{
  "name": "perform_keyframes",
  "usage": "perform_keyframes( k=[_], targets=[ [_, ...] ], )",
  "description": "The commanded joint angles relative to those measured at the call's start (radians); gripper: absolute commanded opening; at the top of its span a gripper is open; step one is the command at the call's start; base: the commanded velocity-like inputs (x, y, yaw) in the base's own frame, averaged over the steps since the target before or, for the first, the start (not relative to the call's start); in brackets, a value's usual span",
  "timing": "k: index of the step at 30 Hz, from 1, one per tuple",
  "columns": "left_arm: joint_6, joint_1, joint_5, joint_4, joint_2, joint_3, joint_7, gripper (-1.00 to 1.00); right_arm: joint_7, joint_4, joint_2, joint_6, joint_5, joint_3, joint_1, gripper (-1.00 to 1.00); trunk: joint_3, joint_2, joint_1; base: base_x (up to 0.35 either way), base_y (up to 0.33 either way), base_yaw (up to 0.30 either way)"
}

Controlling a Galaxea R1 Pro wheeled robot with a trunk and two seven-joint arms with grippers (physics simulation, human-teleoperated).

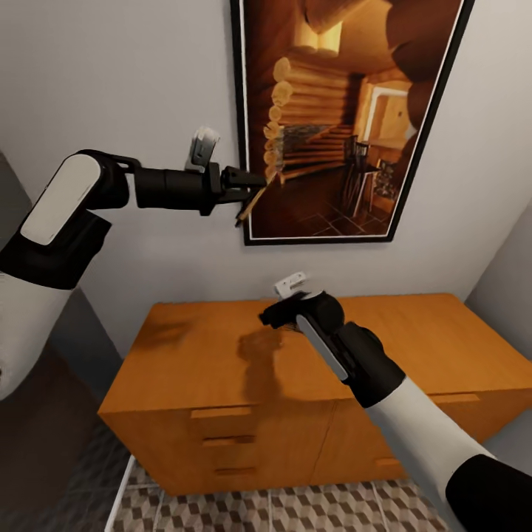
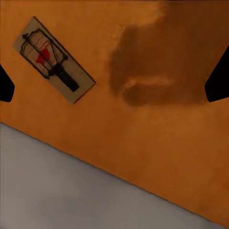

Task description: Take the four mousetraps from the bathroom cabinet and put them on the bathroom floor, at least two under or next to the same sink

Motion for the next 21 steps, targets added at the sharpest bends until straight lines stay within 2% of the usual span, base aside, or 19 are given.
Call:
perform_keyframes(
  k=[1,4,7,9,12,16,21],
  targets=[
    [0.0,0.0,-0.003,0.001,-0.007,0.0,0.002,-1.0,0.058,-0.011,-0.023,0.0,0.001,0.018,-0.001,1.0,0.0,0.0,0.0,0.0,0.0,0.287],
    [0.0,0.002,-0.003,0.0,-0.015,0.0,0.002,-1.0,0.193,-0.022,-0.07,-0.002,0.002,0.037,-0.007,1.0,0.0,0.0,0.0,0.0,0.0,0.288],
    [-0.002,0.005,-0.003,-0.002,-0.019,-0.001,0.002,-1.0,0.385,-0.027,-0.125,-0.003,0.013,0.047,-0.011,1.0,0.0,0.0,0.0,0.0,0.0,0.29],
    [-0.003,0.007,-0.002,-0.002,-0.021,-0.002,0.002,-1.0,0.435,-0.028,-0.141,-0.004,0.032,0.049,-0.012,1.0,0.0,0.0,0.0,0.0,0.0,0.263],
    [-0.006,0.009,-0.002,0.0,-0.022,-0.005,0.002,-1.0,0.472,-0.029,-0.152,-0.005,0.062,0.052,-0.013,1.0,0.0,0.0,0.0,0.0,0.0,0.129],
    [-0.009,0.01,-0.003,0.0,-0.024,-0.007,0.002,-1.0,0.485,-0.029,-0.156,-0.005,0.076,0.055,-0.013,1.0,0.0,0.0,0.0,0.0,-0.048,0.037],
    [-0.009,0.011,-0.005,0.003,-0.042,-0.008,0.002,-1.0,0.488,-0.03,-0.158,-0.006,0.084,0.072,-0.013,1.0,0.0,0.0,0.0,0.029,-0.237,0.006]
  ],
)
